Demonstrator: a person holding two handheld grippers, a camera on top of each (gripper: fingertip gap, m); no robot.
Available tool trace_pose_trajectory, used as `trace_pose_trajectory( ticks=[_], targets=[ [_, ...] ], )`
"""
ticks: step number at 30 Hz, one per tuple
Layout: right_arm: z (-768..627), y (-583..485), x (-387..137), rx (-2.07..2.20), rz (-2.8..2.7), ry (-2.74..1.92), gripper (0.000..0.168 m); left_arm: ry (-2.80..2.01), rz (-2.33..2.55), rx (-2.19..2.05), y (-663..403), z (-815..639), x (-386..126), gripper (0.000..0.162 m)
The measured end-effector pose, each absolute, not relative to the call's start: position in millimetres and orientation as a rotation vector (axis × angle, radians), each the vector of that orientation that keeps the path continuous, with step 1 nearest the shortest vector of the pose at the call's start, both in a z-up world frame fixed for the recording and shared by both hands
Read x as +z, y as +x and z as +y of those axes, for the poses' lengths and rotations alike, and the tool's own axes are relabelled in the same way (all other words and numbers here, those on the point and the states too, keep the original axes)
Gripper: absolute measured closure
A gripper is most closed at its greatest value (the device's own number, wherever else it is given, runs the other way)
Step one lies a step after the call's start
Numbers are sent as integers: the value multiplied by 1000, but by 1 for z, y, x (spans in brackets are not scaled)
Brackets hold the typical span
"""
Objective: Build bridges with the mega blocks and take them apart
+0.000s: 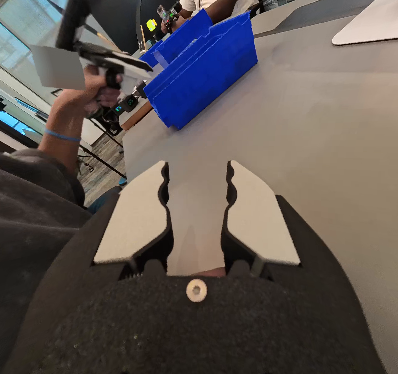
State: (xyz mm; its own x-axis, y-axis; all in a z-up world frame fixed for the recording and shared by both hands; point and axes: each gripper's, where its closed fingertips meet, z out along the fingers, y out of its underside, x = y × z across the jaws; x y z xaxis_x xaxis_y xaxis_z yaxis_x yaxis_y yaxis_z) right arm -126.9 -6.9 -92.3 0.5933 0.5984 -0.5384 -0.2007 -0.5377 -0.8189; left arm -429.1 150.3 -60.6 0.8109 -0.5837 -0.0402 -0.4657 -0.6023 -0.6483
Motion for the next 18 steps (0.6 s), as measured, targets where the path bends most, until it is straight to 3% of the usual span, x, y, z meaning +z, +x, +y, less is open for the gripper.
trace_pose_trajectory(
  ticks=[7, 8, 10, 14, 18],
  targets=[
    [-7, -119, -93, 1008, -309, -1891, 117, -2625, 695, -218, -418, 197, -129, 88],
    [-7, -117, -93, 1008, -306, -1893, 118, -2656, 697, -208, -417, 197, -136, 93],
    [-7, -114, -94, 1001, -310, -1901, 118, -2706, 721, -162, -417, 195, -147, 124],
    [-8, -108, -95, 986, -306, -1908, 119, -2686, 771, -48, -424, 191, -140, 125],
    [-10, -105, -96, 995, -295, -1915, 119, -2568, 762, 6, -437, 192, -96, 125]
  ],
)
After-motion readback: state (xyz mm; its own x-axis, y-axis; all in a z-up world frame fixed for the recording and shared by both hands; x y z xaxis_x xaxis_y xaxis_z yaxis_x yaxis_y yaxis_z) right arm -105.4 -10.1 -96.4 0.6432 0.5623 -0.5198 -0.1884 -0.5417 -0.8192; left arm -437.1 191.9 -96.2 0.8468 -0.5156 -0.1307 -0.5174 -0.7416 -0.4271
